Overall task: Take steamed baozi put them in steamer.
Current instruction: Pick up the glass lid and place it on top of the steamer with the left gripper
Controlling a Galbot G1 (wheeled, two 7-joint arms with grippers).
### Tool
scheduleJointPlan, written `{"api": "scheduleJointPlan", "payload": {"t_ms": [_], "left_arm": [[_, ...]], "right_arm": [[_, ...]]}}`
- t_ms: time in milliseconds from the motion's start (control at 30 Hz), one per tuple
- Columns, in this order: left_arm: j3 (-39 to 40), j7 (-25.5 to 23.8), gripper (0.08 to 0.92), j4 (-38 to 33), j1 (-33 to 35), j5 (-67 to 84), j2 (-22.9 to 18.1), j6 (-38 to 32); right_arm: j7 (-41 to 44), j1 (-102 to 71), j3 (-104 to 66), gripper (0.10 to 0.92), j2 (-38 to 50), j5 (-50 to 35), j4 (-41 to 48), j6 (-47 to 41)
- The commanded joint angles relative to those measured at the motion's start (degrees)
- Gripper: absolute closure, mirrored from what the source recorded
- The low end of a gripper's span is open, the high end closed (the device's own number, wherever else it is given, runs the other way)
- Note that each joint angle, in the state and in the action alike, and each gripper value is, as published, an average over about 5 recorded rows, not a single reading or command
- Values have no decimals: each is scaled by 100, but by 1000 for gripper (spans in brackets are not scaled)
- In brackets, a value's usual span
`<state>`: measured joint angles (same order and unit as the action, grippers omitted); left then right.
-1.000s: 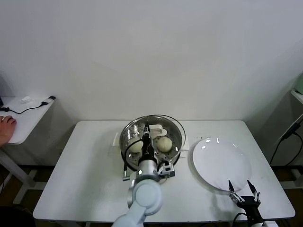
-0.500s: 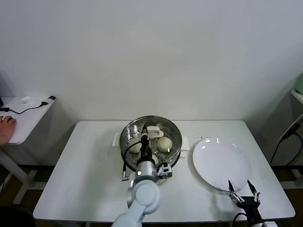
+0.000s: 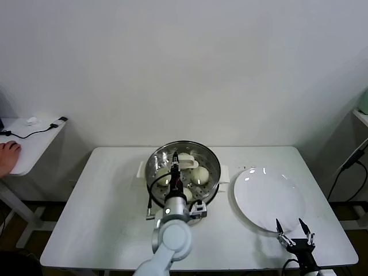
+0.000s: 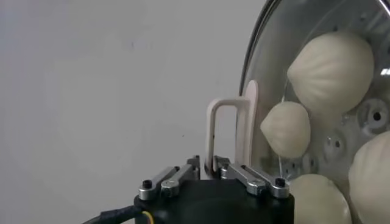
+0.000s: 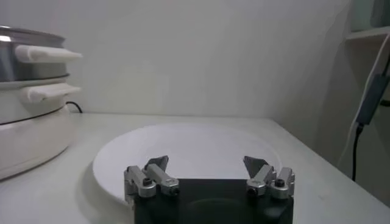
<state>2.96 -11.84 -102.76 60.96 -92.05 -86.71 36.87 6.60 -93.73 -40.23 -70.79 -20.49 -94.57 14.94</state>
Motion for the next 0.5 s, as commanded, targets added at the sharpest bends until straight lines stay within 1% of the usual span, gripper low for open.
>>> {"api": "scheduleJointPlan", "payload": {"t_ms": [33, 200, 333, 433, 467, 500], "left_arm": [[48, -64, 749, -291, 65, 216, 87, -51], [139, -141, 602, -787, 168, 756, 234, -33], [171, -98, 489, -1273, 314, 1345, 336, -39], [88, 241, 403, -1630, 526, 2066, 424, -172], [2, 409, 368, -1745, 624, 2492, 455, -323], [-125, 600, 342, -1863, 744, 3066, 487, -616]], "right_arm": [[14, 7, 2, 203, 3, 14, -22, -57], [28, 11, -10, 203, 12, 7, -38, -109], [67, 18, -7, 203, 24, -17, -31, -171], [-24, 45, 19, 203, 6, -83, -29, -108], [-77, 53, 31, 203, -3, -136, -27, -35], [-127, 59, 44, 203, -11, -188, -28, 44]]}}
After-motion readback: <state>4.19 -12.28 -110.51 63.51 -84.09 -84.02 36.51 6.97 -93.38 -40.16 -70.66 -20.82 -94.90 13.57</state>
